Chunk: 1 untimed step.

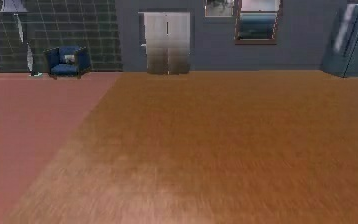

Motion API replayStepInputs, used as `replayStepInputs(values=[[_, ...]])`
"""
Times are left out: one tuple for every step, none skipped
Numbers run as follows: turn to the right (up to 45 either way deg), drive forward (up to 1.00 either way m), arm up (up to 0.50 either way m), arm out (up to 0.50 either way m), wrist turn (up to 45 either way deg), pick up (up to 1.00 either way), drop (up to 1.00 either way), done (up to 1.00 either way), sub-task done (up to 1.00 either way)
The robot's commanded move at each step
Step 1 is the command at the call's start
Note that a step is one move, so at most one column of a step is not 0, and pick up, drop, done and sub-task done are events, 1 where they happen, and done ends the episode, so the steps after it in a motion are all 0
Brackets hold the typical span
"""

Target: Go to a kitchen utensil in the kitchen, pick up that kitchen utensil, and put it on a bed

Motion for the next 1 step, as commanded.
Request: replayStepInputs(values=[[45.0, 0.0, 0.0, 0.0, 0.0, 0.0, 0.0, 0.0, 0.0]])
